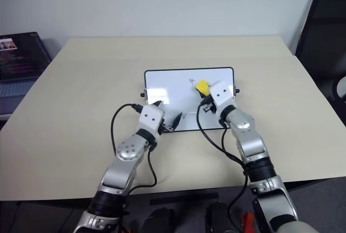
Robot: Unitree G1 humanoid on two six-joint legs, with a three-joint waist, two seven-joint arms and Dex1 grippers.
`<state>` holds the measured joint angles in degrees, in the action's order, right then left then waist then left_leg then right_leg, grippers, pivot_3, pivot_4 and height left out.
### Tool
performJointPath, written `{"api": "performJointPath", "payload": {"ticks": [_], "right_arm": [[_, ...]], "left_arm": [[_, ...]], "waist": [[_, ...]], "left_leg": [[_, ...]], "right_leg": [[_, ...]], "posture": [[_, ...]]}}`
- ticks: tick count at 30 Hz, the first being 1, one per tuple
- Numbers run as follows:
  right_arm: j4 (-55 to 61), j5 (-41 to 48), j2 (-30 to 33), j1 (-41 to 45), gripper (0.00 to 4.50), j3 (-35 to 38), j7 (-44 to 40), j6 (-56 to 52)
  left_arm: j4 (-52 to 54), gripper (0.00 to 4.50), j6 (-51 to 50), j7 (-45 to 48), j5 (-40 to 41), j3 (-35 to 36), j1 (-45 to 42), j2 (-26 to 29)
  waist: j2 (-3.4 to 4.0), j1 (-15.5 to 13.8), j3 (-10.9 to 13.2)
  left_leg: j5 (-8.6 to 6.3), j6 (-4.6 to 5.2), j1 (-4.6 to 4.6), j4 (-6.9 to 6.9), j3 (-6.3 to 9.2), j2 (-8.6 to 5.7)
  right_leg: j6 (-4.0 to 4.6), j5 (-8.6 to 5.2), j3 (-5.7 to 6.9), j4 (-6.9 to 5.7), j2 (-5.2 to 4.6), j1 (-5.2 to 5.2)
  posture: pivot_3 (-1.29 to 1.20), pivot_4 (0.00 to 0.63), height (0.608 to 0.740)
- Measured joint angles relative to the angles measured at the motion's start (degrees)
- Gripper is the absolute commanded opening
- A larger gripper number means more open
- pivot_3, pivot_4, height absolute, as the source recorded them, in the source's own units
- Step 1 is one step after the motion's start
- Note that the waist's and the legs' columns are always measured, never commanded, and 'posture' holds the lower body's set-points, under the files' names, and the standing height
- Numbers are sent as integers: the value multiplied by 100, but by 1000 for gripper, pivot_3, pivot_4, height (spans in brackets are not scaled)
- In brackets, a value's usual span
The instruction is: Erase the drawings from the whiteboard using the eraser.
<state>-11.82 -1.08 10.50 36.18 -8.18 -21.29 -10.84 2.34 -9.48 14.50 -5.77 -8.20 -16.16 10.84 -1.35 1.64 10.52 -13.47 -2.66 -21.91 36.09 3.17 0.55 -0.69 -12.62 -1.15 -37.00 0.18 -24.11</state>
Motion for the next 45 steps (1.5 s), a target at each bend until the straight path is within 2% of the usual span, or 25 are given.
{"api": "performJointPath", "payload": {"ticks": [5,16,20,32,37,45], "right_arm": [[-479,-45,-149,520,1302,-48,9,63],[-1080,-350,-178,972,1302,-121,130,-119],[-825,-458,-143,934,1302,-214,106,-468],[510,-458,140,37,1302,-249,-35,-1397],[256,-385,48,248,1302,-118,65,-1259],[-216,-232,-173,681,1302,187,381,-408]], "left_arm": [[0,4500,-5,13,0,-41,1,-55],[1,4500,-7,83,-2,-48,24,-75],[1,4500,-7,92,-5,-44,22,-74],[3,4500,-7,78,-8,-42,32,-100],[1,4500,-7,90,-8,-39,28,-97],[-7,4500,-7,112,-6,-33,4,-87]], "waist": [[0,3,0],[0,3,0],[0,3,0],[0,2,-1],[0,9,0],[0,13,0]], "left_leg": [[0,0,3,0,0,1],[0,0,1,0,0,2],[0,0,3,0,0,2],[1,1,10,6,1,1],[1,1,11,7,0,1],[0,0,1,-3,-1,3]], "right_leg": [[1,0,0,-4,0,0],[2,1,-1,-4,0,-1],[2,1,-1,-6,0,0],[6,4,0,-10,0,5],[7,6,1,-12,1,5],[8,5,0,1,1,-2]], "posture": [[0,150,740],[0,150,740],[0,150,740],[0,150,740],[0,150,740],[0,150,740]]}}
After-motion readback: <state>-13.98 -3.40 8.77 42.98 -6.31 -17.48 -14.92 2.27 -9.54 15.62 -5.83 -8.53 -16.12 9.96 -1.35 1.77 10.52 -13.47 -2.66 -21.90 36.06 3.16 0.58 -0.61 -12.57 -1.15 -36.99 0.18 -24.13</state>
